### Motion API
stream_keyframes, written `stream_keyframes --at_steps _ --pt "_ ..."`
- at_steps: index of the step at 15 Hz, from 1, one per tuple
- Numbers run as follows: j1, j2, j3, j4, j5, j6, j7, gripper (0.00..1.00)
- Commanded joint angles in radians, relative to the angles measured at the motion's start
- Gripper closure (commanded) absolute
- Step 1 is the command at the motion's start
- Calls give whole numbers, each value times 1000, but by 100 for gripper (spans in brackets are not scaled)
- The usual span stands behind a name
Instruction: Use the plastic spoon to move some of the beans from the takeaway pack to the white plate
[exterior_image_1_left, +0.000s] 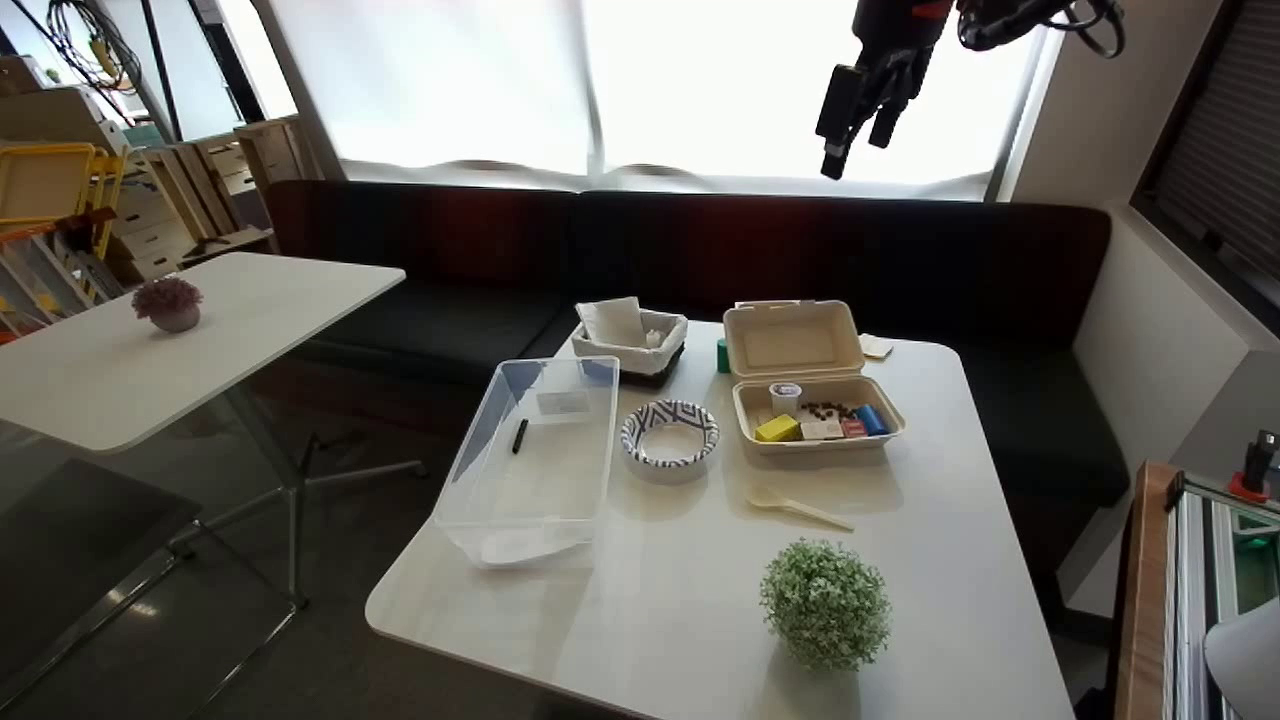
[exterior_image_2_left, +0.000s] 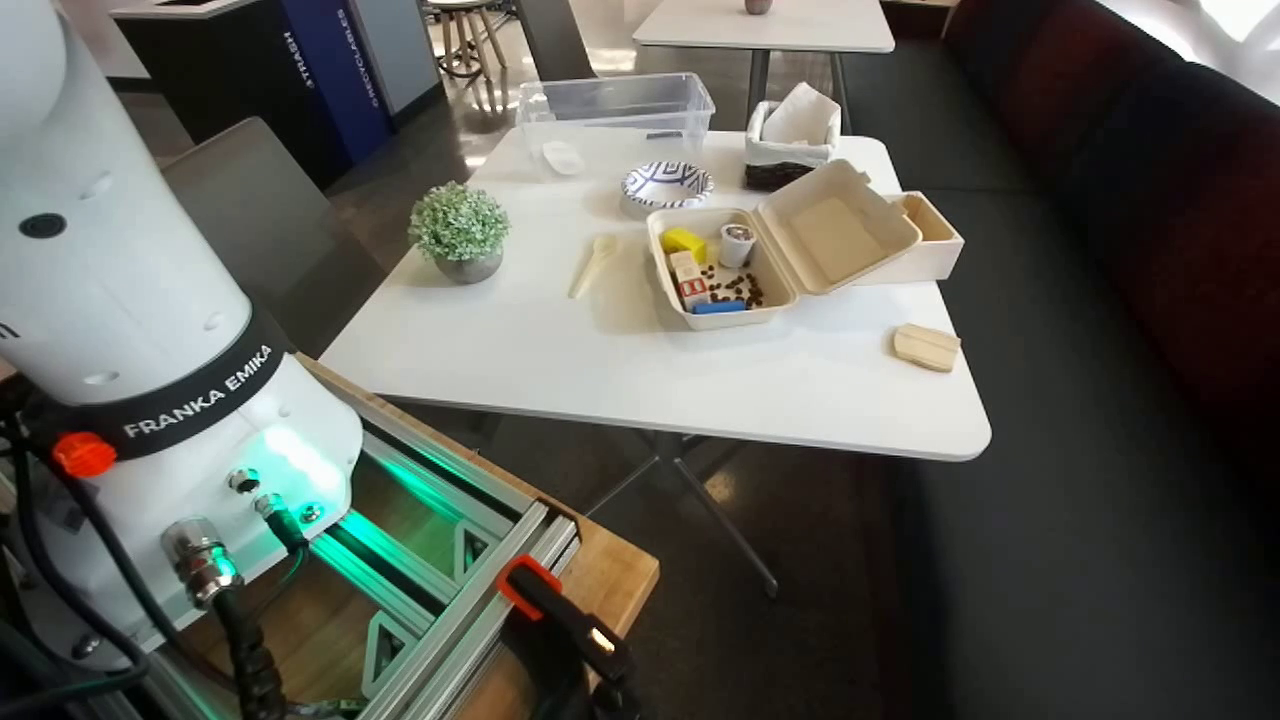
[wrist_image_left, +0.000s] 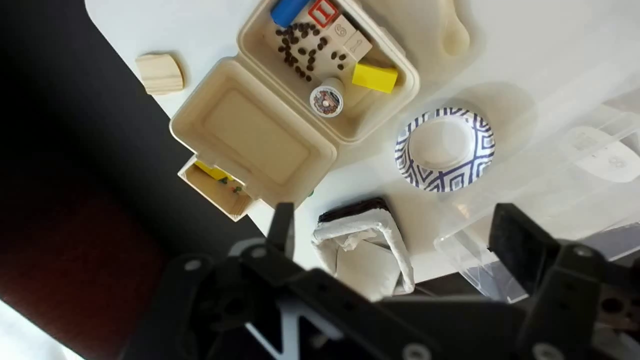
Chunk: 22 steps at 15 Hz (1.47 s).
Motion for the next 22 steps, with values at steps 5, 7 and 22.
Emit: stream_keyframes --at_steps 5,7,22 --pt "98 23 -29 -174 113 51 -123 0" --pt "108 35 -29 -224 136 83 -136 0" --pt "126 256 14 -385 159 425 -88 0"
